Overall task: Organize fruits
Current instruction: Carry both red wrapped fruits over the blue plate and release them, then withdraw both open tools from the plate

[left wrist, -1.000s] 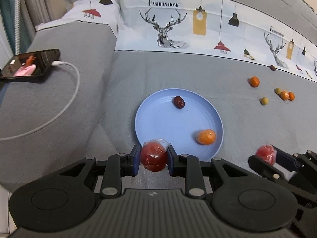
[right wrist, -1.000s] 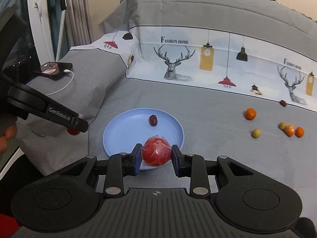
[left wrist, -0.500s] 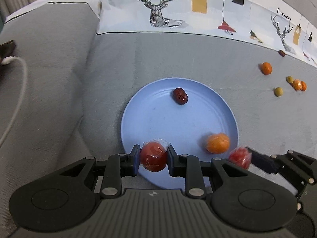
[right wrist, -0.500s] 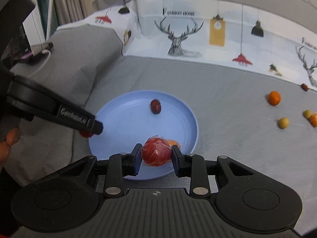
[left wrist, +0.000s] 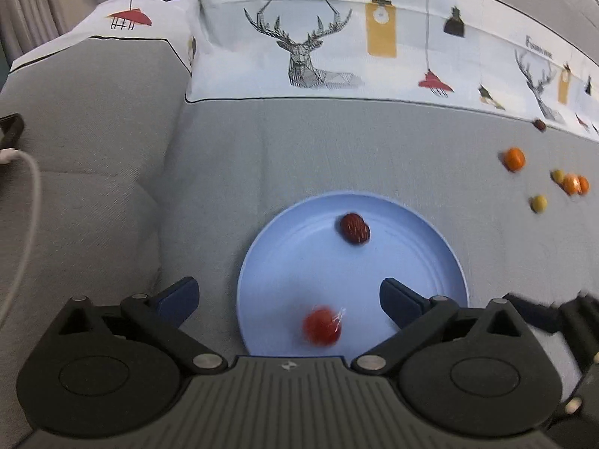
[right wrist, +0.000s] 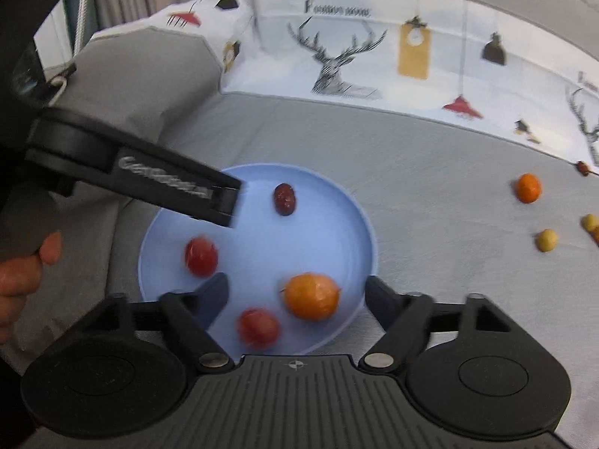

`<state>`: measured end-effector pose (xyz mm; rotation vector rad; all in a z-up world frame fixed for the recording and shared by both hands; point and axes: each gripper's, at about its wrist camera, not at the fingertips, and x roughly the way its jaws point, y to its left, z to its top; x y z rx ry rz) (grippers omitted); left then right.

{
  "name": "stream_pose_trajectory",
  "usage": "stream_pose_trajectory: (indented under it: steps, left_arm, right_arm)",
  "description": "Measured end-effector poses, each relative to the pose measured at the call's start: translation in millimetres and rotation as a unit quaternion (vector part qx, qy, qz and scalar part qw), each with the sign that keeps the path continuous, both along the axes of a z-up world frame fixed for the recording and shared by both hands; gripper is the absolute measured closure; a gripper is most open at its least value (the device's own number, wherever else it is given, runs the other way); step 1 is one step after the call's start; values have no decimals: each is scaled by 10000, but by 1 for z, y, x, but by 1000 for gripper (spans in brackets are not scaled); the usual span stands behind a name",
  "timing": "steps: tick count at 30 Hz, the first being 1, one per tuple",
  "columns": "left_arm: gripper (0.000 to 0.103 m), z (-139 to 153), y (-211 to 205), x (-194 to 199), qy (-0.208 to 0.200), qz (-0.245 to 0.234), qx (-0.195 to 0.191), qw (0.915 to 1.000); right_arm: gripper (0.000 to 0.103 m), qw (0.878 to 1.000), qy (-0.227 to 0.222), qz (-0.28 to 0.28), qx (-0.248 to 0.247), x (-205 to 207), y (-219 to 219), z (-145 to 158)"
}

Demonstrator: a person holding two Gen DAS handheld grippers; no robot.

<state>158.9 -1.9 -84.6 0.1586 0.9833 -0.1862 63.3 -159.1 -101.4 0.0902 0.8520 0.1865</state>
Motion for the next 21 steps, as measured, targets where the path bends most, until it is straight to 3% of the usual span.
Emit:
stream_pose_trajectory:
  steps: [7, 12, 21]
  left_arm:
    - [0, 18, 25, -57, 123, 199, 321, 9992]
    - [0, 22, 40, -97, 230, 378, 490, 9978]
    - [0, 45, 42, -152, 77, 531, 294, 9981]
  right_arm:
    - [10, 9997, 201, -89, 145, -51, -8, 24]
    - [6, 10000, -7, -56, 60, -78, -5, 49]
    - [1, 9980, -629, -63, -52, -131, -9, 89]
